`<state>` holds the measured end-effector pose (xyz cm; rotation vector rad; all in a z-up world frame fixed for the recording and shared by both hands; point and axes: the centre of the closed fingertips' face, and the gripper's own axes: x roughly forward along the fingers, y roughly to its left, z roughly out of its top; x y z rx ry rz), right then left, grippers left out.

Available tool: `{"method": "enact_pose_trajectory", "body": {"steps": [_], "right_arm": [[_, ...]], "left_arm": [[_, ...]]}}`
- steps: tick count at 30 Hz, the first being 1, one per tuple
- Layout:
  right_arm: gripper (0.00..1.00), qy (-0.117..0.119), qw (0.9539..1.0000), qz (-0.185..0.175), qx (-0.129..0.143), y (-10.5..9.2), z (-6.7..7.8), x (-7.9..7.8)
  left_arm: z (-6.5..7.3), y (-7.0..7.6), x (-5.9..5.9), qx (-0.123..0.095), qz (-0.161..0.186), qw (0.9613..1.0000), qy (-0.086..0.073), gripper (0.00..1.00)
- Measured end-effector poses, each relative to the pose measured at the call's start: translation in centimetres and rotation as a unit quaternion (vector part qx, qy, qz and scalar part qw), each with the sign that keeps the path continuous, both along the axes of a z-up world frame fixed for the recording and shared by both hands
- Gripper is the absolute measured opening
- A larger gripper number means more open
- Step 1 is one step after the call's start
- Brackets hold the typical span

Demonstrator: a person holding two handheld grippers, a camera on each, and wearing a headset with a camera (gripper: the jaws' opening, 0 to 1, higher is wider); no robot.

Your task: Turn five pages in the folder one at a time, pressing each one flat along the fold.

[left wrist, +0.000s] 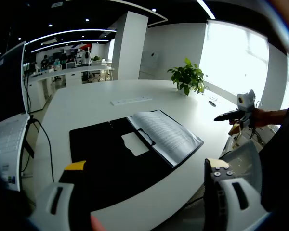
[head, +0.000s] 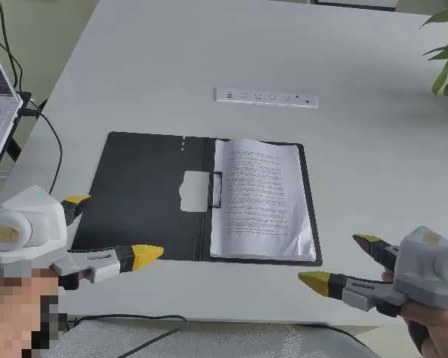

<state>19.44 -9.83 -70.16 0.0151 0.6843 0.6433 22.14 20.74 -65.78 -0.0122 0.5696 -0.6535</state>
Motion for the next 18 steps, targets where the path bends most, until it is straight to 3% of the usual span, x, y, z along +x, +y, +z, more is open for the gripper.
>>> {"method": "enact_pose_trajectory", "body": {"steps": [18], "right_arm": [[0.90, 0.001, 1.0000, 0.008, 0.000, 0.67, 0.13, 0.08]], "left_arm": [[0.19, -0.22, 0.23, -0.002, -0.003, 1.0000, -0.001, 0.98]]}}
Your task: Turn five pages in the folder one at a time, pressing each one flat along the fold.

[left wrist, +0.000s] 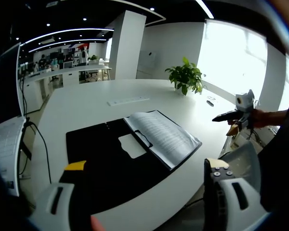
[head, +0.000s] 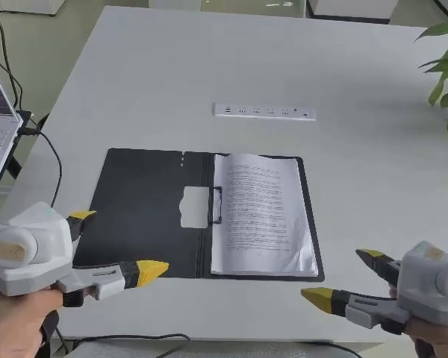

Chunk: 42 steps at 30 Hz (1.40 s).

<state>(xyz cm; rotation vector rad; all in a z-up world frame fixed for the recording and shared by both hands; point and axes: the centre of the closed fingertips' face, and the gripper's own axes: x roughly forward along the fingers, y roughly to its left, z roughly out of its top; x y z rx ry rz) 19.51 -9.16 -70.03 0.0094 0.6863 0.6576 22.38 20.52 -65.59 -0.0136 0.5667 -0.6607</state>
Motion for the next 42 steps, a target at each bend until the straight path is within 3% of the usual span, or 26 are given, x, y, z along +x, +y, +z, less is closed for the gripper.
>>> {"method": "enact_pose_trajectory", "body": {"steps": [42], "right_arm": [[0.89, 0.000, 1.0000, -0.007, 0.001, -0.43, -0.19, 0.03]], "left_arm": [[-0.14, -0.04, 0.10, 0.003, -0.002, 1.0000, 0.002, 0.98]]}}
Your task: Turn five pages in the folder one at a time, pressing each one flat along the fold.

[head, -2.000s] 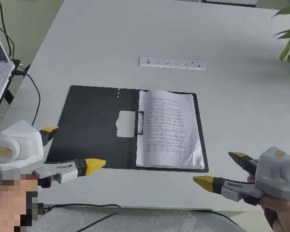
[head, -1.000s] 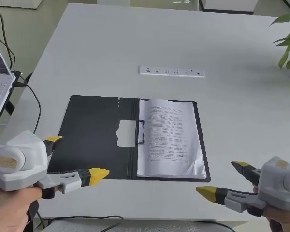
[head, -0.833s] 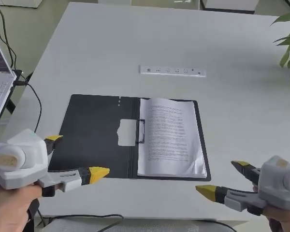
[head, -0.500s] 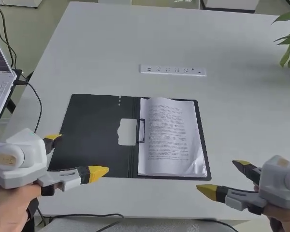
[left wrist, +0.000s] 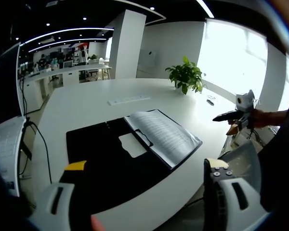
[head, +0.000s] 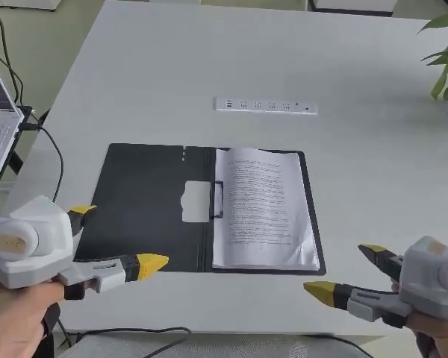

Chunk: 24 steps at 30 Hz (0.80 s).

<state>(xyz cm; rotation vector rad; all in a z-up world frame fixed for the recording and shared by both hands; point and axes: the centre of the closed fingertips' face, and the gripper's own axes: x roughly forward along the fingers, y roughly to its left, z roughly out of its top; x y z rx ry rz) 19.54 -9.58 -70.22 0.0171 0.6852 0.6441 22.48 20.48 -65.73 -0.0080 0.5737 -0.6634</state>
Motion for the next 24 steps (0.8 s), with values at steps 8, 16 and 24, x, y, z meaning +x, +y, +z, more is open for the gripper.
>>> {"method": "enact_pose_trajectory", "body": {"steps": [8, 16, 24], "right_arm": [[0.89, 0.000, 1.0000, -0.006, 0.001, -0.4, -0.1, -0.1], [0.89, 0.001, 0.9999, -0.010, 0.004, -0.5, -0.2, -0.1], [0.88, 0.003, 0.9999, -0.009, 0.006, -0.3, -0.3, -0.3]], "left_arm": [[0.0, -1.8, 0.3, -0.001, -0.024, 0.9997, 0.003, 0.97], [0.2, -4.3, 0.9, 0.001, -0.057, 0.9984, 0.001, 0.96], [0.5, -7.6, 1.9, -0.003, -0.096, 0.9954, -0.002, 0.95]]}}
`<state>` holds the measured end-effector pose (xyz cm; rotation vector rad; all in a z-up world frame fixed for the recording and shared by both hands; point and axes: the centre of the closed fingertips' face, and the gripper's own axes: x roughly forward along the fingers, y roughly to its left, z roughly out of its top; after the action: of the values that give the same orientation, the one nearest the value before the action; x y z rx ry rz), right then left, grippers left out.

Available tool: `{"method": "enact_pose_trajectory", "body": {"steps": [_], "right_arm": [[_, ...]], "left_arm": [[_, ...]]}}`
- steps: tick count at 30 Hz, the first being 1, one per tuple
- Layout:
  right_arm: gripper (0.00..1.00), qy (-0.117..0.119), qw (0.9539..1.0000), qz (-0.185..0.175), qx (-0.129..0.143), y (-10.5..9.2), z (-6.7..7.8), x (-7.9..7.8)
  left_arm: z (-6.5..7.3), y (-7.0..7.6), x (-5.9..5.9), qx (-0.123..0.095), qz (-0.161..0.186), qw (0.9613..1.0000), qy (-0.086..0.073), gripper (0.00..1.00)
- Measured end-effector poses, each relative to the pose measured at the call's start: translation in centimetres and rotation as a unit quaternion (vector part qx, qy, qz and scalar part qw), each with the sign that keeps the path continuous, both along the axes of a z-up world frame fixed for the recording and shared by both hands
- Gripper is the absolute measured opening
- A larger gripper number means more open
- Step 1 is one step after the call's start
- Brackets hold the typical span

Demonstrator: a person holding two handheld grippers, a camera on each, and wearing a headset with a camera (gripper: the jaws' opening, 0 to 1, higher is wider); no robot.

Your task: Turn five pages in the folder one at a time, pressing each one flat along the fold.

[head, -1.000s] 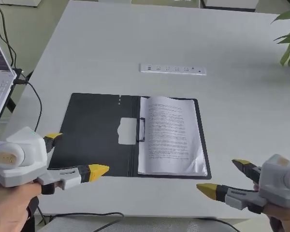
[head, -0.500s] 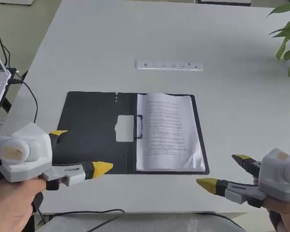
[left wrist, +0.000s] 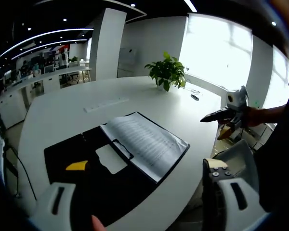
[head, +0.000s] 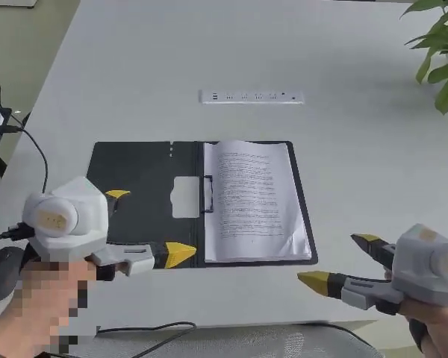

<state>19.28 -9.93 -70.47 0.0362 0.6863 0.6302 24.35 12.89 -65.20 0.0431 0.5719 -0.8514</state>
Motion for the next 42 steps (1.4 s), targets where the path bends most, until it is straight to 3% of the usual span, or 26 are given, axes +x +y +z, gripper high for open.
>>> {"method": "enact_pose_trajectory", "body": {"steps": [10, 21, 24, 28, 33, 37, 42], "right_arm": [[0.88, 0.000, 1.0000, 0.003, 0.002, -0.1, 0.1, 0.2], [0.88, 0.003, 1.0000, 0.000, -0.004, -1.4, 0.1, 0.5], [0.88, 0.001, 0.9999, -0.011, 0.003, -1.7, 0.2, 0.7], [0.88, 0.005, 0.9999, -0.011, 0.001, -1.7, -0.2, 0.4], [0.88, 0.011, 0.9999, -0.011, 0.004, -1.5, -0.6, 0.1], [0.87, 0.015, 0.9998, -0.010, 0.005, -1.6, -0.7, 0.0], [0.87, 0.018, 0.9998, -0.009, 0.006, -1.9, -1.0, 0.1]], "left_arm": [[-0.2, -4.5, 1.1, -0.001, -0.050, 0.9987, -0.002, 0.94], [-1.2, -9.7, 2.6, 0.007, -0.113, 0.9936, -0.004, 0.91], [-2.1, -11.7, 2.4, 0.013, -0.130, 0.9914, 0.002, 0.91], [-3.3, -14.2, 2.3, 0.004, -0.137, 0.9904, 0.015, 0.89], [-6.4, -17.1, 2.0, 0.010, -0.150, 0.9880, 0.035, 0.88], [-8.2, -18.6, 1.6, 0.029, -0.163, 0.9854, 0.039, 0.86], [-9.3, -19.6, 1.7, 0.032, -0.165, 0.9848, 0.043, 0.84]]}}
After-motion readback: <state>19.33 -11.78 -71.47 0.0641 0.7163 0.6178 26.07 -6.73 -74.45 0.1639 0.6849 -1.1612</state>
